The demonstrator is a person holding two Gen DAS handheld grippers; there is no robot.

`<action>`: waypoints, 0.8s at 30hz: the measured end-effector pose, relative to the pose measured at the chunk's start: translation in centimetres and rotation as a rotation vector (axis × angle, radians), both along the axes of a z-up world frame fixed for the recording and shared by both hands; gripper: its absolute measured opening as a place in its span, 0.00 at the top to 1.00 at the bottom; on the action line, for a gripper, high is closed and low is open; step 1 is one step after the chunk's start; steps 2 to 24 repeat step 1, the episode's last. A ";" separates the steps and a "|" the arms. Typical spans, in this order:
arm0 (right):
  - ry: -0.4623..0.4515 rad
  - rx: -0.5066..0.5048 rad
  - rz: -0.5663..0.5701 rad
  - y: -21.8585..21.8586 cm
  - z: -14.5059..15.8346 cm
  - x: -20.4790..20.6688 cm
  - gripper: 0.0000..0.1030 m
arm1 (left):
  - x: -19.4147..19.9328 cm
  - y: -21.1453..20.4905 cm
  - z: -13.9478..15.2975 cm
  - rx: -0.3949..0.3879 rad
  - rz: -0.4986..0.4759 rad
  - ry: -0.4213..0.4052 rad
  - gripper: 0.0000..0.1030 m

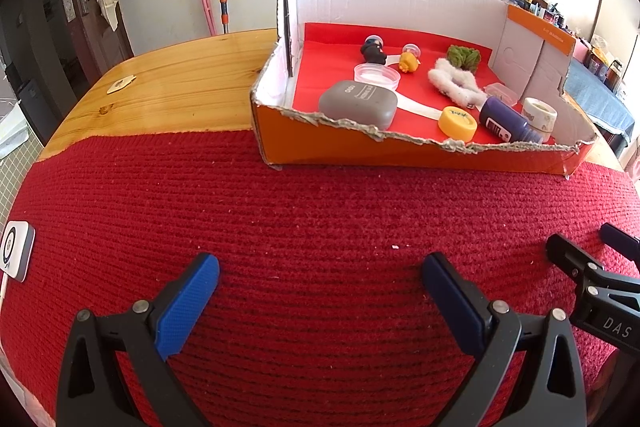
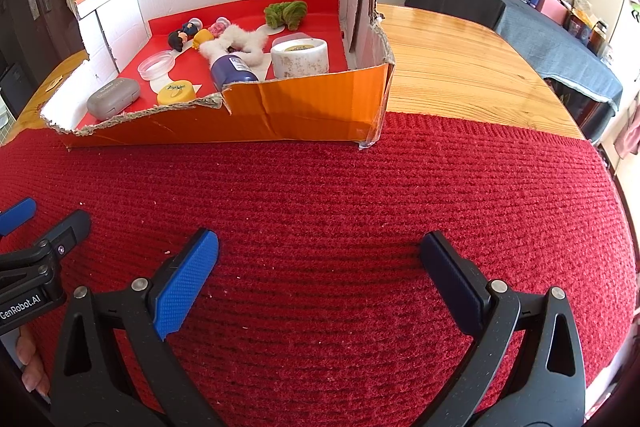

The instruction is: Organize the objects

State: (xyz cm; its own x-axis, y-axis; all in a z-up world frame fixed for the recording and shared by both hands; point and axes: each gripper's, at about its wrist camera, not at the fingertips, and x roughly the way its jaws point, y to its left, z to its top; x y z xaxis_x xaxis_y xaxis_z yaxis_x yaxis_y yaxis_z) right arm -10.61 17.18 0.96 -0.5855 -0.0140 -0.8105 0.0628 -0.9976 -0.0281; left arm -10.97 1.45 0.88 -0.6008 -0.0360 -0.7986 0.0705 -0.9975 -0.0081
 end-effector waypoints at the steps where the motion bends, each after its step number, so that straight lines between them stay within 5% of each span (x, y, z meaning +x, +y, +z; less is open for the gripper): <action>1: 0.000 0.000 0.000 0.0 0.0 0.0 0.00 | 0.0 0.0 0.0 0.000 0.000 0.000 0.00; 24: 0.000 0.000 0.000 0.0 0.0 0.0 0.00 | 0.0 0.0 0.0 0.000 0.000 0.000 0.00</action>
